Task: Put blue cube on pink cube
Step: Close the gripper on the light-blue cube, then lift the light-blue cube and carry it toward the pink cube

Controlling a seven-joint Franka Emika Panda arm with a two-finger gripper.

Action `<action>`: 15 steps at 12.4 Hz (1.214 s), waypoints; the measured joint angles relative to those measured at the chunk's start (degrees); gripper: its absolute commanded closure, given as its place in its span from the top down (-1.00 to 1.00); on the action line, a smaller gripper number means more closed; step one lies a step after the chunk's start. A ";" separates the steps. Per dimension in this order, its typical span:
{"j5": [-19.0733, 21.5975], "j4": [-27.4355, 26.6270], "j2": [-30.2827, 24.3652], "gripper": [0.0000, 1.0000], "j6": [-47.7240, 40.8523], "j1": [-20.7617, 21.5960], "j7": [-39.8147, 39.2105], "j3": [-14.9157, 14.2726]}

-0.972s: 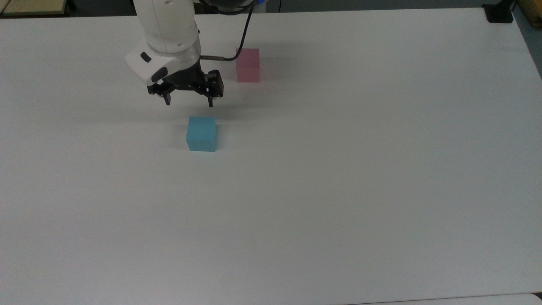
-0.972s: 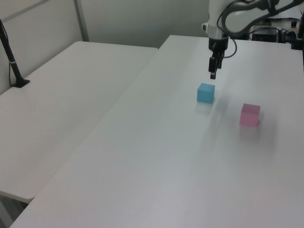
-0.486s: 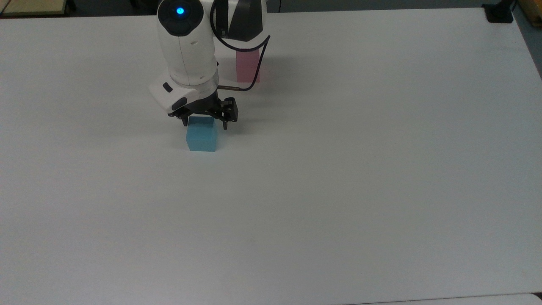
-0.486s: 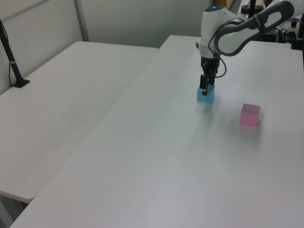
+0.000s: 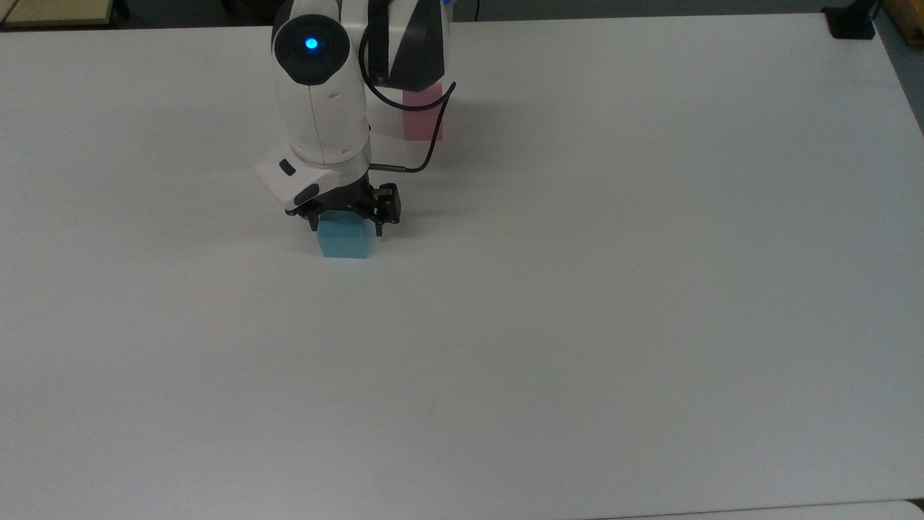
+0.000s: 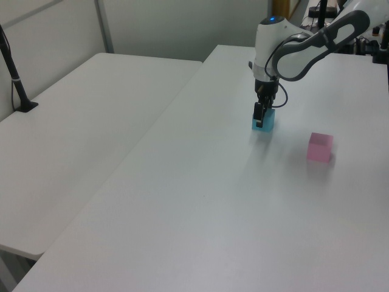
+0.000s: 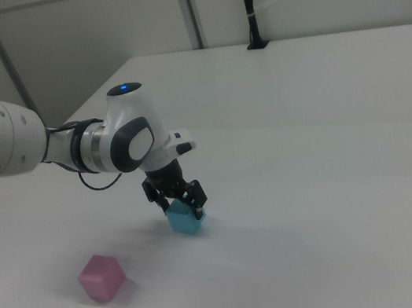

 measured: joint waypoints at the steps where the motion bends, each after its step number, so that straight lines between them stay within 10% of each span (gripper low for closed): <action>1: 0.00 0.01 0.13 -0.47 0.04 0.00 0.00 0.00; 8: -0.03 2.74 -0.93 -0.61 -0.63 -0.38 0.00 -0.02; 15: 0.14 27.00 -5.87 -0.58 -30.05 -1.31 0.00 -0.10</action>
